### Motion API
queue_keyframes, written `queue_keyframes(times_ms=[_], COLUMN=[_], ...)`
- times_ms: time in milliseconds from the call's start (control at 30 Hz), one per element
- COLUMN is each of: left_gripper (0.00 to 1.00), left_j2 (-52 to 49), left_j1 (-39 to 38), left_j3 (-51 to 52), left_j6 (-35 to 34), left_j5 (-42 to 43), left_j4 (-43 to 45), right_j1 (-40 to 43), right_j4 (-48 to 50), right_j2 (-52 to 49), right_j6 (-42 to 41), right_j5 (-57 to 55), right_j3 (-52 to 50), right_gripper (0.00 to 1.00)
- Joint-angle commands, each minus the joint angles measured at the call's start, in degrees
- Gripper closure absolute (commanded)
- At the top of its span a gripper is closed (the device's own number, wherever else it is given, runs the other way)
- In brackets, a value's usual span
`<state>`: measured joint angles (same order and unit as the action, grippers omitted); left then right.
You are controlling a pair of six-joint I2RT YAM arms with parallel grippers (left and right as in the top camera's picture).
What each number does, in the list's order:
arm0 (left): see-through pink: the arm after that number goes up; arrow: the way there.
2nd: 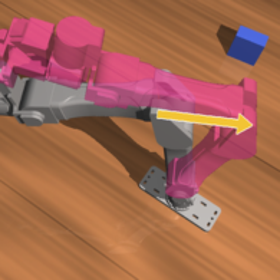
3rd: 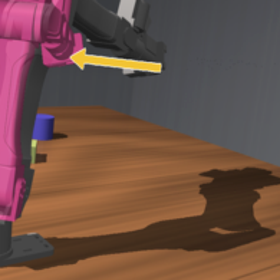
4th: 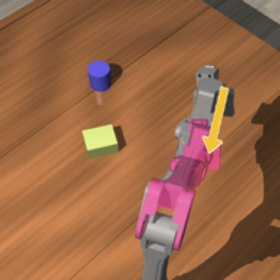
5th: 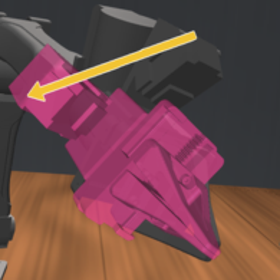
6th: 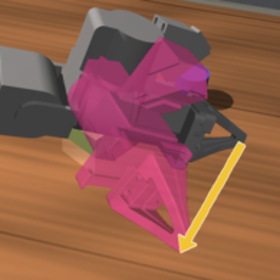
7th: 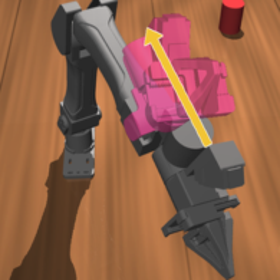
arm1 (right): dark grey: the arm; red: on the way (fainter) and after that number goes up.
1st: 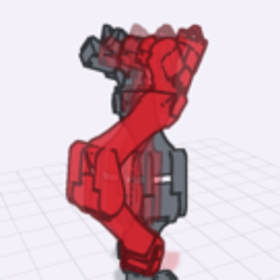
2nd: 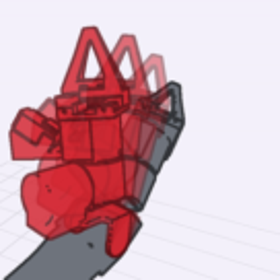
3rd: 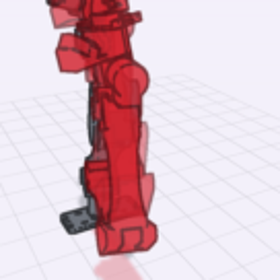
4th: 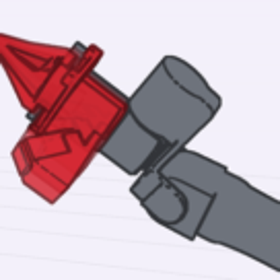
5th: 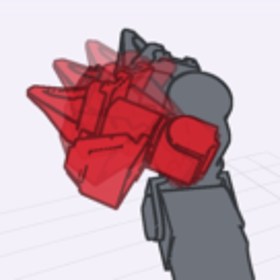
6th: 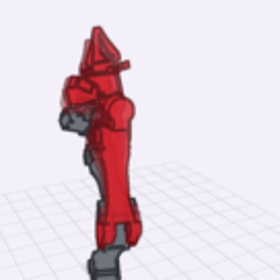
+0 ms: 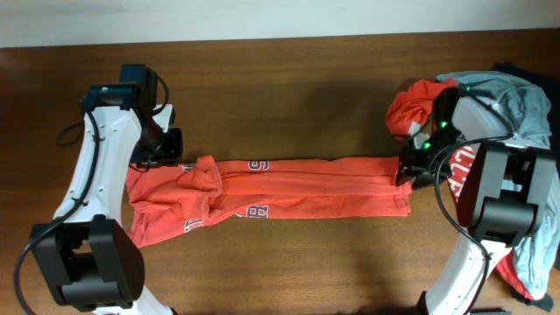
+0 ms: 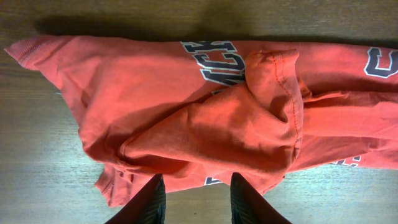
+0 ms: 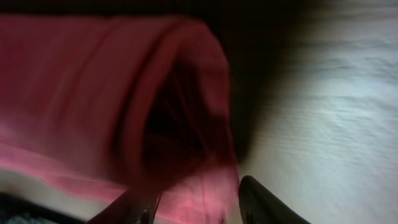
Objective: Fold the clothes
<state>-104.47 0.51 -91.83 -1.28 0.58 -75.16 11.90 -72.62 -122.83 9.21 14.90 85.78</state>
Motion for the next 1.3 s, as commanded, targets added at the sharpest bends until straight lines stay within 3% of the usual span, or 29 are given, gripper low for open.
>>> queue_keyframes(times_ms=[0,133,200,233,333,867,1133,1267], left_gripper=[0.65,0.65,0.65,0.65,0.65,0.65,0.65,0.65], left_j2=[-0.1,-0.1,-0.1,-0.1,-0.1,-0.1,-0.1,-0.1], left_j1=[0.0,0.0,0.0,0.0,0.0,0.0,0.0,0.0], left_j3=[-0.1,-0.1,-0.1,-0.1,-0.1,-0.1,-0.1,-0.1], left_j6=[-0.9,-0.9,-0.9,-0.9,-0.9,-0.9,-0.9,-0.9], left_j5=[0.2,0.2,0.2,0.2,0.0,-2.1,-1.9,-1.9], left_j4=[0.2,0.1,0.0,-0.1,-0.5,-1.8,-1.8,-1.8], right_j1=[-0.3,-0.3,-0.3,-0.3,0.0,0.0,-12.7,-25.7], right_j4=[5.4,10.5,10.7,10.5,10.4,-2.5,-5.4,-2.5], right_j2=[1.4,1.4,1.4,1.4,1.5,8.9,10.6,10.4], right_j6=[0.6,0.6,0.6,0.6,0.1,-4.1,-8.8,-15.6], right_j5=[7.2,9.2,9.1,9.1,8.8,-3.2,-5.8,-8.1], right_j3=[-6.0,-10.6,-10.9,-10.8,-10.1,9.0,11.0,10.9], right_gripper=[0.52,0.57,0.71,0.85,0.96,0.96,0.96,0.96])
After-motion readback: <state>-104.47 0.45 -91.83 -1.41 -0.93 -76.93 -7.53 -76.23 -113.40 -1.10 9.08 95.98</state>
